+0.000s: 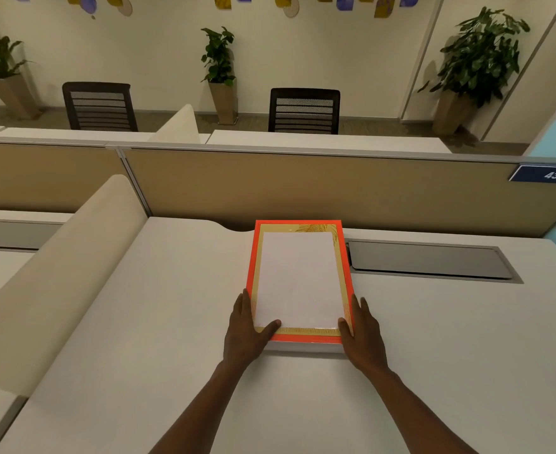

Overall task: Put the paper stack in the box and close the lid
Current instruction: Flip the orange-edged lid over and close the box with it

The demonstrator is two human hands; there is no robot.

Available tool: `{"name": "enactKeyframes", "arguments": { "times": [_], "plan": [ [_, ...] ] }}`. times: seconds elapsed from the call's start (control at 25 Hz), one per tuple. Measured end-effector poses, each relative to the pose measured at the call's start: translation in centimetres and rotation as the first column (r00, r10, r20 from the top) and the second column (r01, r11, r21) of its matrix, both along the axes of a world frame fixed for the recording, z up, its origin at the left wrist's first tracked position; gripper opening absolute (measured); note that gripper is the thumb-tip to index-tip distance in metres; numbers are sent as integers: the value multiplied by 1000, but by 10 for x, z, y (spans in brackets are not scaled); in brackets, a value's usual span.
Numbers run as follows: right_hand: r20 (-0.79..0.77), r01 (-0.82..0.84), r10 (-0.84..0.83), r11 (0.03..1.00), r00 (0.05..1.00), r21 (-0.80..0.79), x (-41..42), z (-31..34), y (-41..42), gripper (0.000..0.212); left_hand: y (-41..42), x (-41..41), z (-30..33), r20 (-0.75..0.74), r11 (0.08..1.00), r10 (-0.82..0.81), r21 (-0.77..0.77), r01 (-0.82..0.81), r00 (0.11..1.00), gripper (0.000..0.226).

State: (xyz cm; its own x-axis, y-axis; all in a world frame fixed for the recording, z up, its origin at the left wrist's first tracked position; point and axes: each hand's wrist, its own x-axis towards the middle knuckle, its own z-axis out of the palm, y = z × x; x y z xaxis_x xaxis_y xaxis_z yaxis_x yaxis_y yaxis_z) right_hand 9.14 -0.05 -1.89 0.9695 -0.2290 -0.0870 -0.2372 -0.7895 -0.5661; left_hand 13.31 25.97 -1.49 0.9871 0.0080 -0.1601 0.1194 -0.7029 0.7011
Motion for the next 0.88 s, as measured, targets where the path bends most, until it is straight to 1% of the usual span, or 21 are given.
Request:
{"name": "enactKeyframes", "arguments": {
  "times": [0.12, 0.24, 0.32, 0.44, 0.52, 0.6, 0.68, 0.76, 0.88],
  "plan": [
    [-85, -63, 56, 995, 995, -79, 4, -6, 5, 70, 0, 2, -4, 12, 988, -72, 139, 70, 997, 106],
    [-120, -83, 69, 990, 990, -118, 7, -6, 3, 71, 2, 5, -4, -6, 980, -82, 181, 81, 997, 104],
    [-139, -88, 72, 990, 988, -108, 8, -4, 2, 75, 1, 6, -4, -11, 976, -91, 199, 91, 996, 103],
    [-102, -96, 88, 992, 991, -77, -2, -4, 2, 88, -4, -2, -5, 37, 972, -106, 217, 96, 994, 103],
    [-58, -133, 128, 987, 990, -92, -15, -7, 2, 97, -3, -13, -9, 60, 956, -166, 255, 146, 984, 112],
    [-33, -176, 173, 975, 984, -137, -24, -13, 1, 96, 2, -22, -14, 54, 924, -241, 319, 212, 969, 116],
    [-49, -200, 194, 967, 980, -157, -26, -14, 1, 91, 6, -24, -16, 41, 879, -298, 402, 257, 954, 109],
    [-82, -203, 193, 967, 978, -152, -24, -10, 0, 89, 5, -23, -12, 12, 849, -307, 454, 268, 952, 105],
    [-108, -211, 193, 959, 975, -189, -26, 1, -2, 92, 1, -24, 0, -27, 823, -306, 495, 278, 952, 105]
  ]
}}
